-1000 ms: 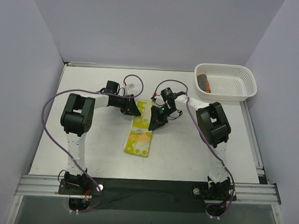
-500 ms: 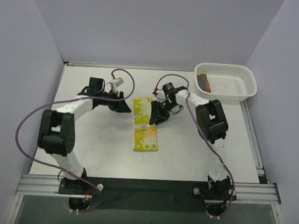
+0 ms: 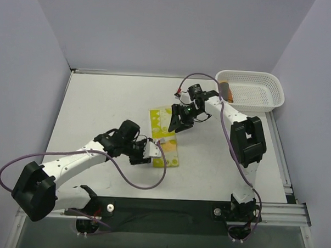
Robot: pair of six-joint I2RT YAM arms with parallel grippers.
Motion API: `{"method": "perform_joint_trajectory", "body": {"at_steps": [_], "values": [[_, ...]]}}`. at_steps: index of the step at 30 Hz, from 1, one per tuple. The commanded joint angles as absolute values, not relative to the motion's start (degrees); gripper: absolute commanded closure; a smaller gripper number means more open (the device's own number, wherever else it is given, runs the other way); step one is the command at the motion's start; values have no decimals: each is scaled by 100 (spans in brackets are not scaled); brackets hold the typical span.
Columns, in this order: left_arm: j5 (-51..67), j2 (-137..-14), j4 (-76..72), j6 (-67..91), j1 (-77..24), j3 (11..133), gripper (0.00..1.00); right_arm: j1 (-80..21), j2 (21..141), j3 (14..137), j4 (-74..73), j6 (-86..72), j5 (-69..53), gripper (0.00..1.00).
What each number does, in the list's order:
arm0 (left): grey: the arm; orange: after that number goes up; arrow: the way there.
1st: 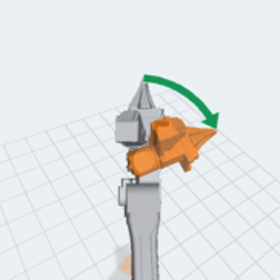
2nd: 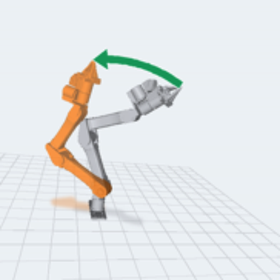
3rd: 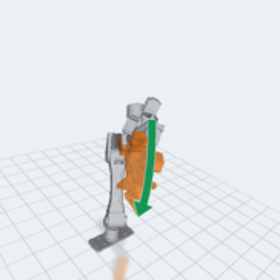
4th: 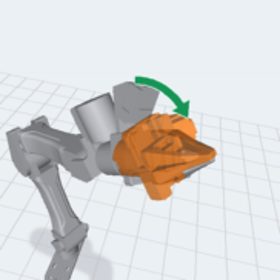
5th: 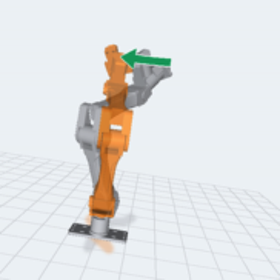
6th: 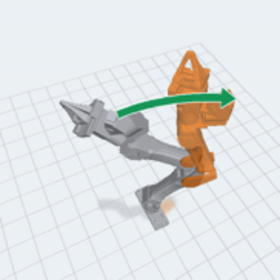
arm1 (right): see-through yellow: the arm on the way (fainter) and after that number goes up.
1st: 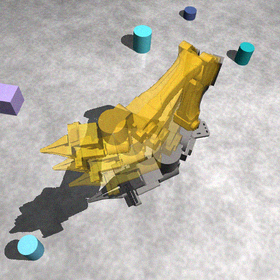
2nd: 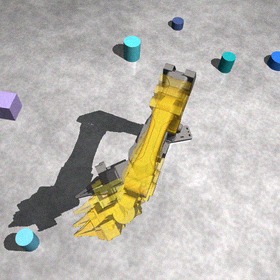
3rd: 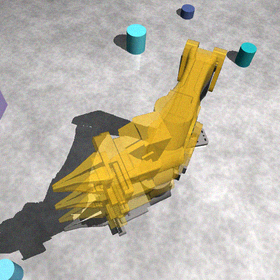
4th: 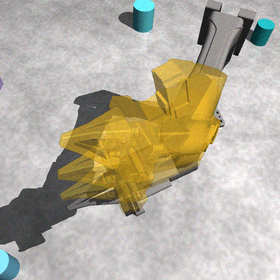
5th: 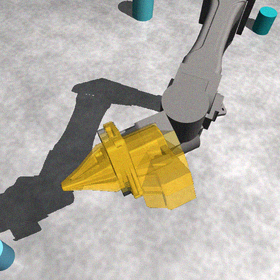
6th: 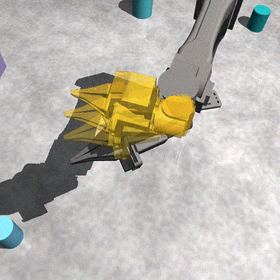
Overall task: Roll the towels
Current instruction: Fold the towel, then roll the towel
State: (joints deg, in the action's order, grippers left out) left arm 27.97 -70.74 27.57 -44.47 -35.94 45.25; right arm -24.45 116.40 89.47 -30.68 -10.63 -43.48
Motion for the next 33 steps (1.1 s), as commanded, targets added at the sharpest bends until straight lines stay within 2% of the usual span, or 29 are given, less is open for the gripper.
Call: {"method": "perform_joint_trajectory", "body": {"at_steps": [1, 2, 3, 6, 12, 18, 20, 21, 24, 31, 33], "values": [[1662, -7031, 2672, -5273, -4366, 4430, 43, -2478, 11241, 8807, -3296, -967, -4534, 57], [1557, -7075, 2620, -5273, -4516, 4430, 44, -2496, 11233, 8772, -3270, -984, -4640, 60], [1373, -7206, 2558, -5265, -4657, 4421, 44, -2574, 11189, 8737, -3200, -1019, -4806, 69], [1056, -7513, 2286, -5256, -5211, 4395, 46, -2802, 11188, 8500, -3077, -1099, -5070, 80], [712, -8207, 1934, -5212, -5730, 4587, 48, -2953, 11644, 8016, -2813, -1257, -5537, 86], [264, -8920, 1512, -4992, -5950, 4676, 51, -2971, 12006, 7814, -2567, -1248, -5432, 87], [168, -9096, 1433, -4957, -5968, 4571, 57, -2997, 12067, 7770, -2505, -1248, -5379, 87], [123, -9140, 1450, -4922, -5959, 4544, 65, -3006, 12137, 7743, -2470, -1231, -5362, 87], [323, -9071, 1642, -4703, -5959, 4491, 79, -3085, 12147, 7612, -2391, -1231, -5317, 88], [1922, -8429, 3012, -4342, -5889, 4763, 99, -3173, 11673, 7576, -2364, -1239, -5273, 88], [2205, -8350, 3199, -4289, -5810, 4860, 100, -3147, 11393, 7672, -2417, -1169, -5247, 87]]}}
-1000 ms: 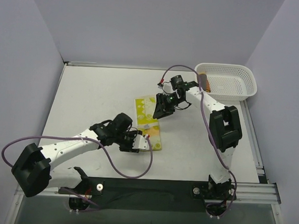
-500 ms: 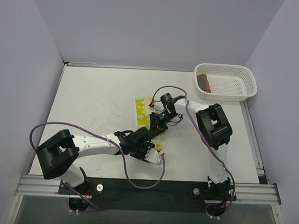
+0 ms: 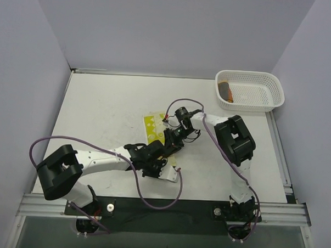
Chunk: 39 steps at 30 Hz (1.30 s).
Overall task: Roll the towels
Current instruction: Roll the towel
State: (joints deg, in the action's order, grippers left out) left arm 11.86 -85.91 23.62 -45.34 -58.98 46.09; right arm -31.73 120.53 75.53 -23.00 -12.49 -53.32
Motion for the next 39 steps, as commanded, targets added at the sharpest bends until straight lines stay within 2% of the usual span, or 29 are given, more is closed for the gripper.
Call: {"method": "perform_joint_trajectory", "body": {"at_steps": [1, 5, 11, 22, 29, 39], "values": [[2415, -8350, 3269, -4167, -5766, 4878, 100, -3094, 11295, 7803, -2434, -1099, -5195, 87], [3126, -8350, 3489, -3929, -5337, 5097, 100, -2971, 11135, 8094, -2487, -994, -4975, 86], [4120, -8551, 3823, -3639, -4607, 5554, 100, -3076, 11749, 8183, -2514, -923, -5010, 85], [5088, -9087, 4087, -3244, -3210, 6310, 100, -3296, 12261, 8007, -2452, -686, -4922, 87], [4712, -9773, 3701, -2998, -2611, 6504, 100, -3296, 12226, 8051, -2461, -659, -4878, 87], [3938, -10582, 2945, -2417, -2584, 6565, 100, -3287, 12112, 8253, -2566, -764, -4544, 84]]}}
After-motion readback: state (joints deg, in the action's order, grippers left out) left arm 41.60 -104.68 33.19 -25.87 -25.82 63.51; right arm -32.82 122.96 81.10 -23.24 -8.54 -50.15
